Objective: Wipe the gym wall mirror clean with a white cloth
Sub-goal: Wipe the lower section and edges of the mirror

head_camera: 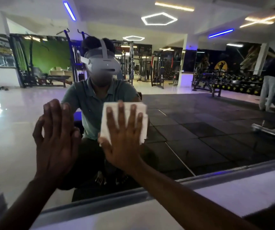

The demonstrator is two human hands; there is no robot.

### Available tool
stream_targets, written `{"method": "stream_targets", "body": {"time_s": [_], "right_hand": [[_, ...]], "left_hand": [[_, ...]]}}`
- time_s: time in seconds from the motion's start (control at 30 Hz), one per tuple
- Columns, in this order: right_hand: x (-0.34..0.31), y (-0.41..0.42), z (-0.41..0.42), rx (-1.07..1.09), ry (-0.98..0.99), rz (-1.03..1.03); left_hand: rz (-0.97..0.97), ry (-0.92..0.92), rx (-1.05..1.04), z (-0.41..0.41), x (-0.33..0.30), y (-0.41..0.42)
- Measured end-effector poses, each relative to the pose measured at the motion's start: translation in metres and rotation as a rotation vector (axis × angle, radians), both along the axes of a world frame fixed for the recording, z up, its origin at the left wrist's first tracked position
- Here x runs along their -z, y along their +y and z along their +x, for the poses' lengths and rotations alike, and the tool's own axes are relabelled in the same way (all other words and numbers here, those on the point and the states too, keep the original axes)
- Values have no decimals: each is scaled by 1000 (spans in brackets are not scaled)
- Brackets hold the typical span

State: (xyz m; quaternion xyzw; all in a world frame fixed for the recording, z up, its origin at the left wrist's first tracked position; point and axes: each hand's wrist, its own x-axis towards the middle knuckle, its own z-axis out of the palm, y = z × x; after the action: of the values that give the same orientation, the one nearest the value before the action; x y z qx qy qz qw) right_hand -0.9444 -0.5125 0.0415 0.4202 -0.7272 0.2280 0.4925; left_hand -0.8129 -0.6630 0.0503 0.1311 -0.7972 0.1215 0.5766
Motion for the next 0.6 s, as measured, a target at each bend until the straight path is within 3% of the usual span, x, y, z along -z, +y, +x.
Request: {"method": "stream_targets", "body": {"time_s": [0.13, 0.2, 0.3, 0.4, 0.43, 0.5, 0.6], "right_hand": [[18, 40, -45, -53, 202, 192], [28, 86, -89, 52, 97, 44], [55, 133, -124, 244, -214, -351], [73, 87, -85, 271, -463, -606], [78, 61, -62, 241, -462, -573], [106, 15, -16, 143, -354, -297], [136, 5, 2, 50, -141, 25]], "left_hand": [[74, 27, -41, 7, 17, 4], [149, 33, -29, 7, 27, 14], [154, -62, -25, -1, 58, 33], [126, -134, -24, -7, 90, 38], [114, -149, -33, -7, 95, 36], [86, -168, -46, -3, 98, 28], [26, -192, -53, 3, 99, 17]]}}
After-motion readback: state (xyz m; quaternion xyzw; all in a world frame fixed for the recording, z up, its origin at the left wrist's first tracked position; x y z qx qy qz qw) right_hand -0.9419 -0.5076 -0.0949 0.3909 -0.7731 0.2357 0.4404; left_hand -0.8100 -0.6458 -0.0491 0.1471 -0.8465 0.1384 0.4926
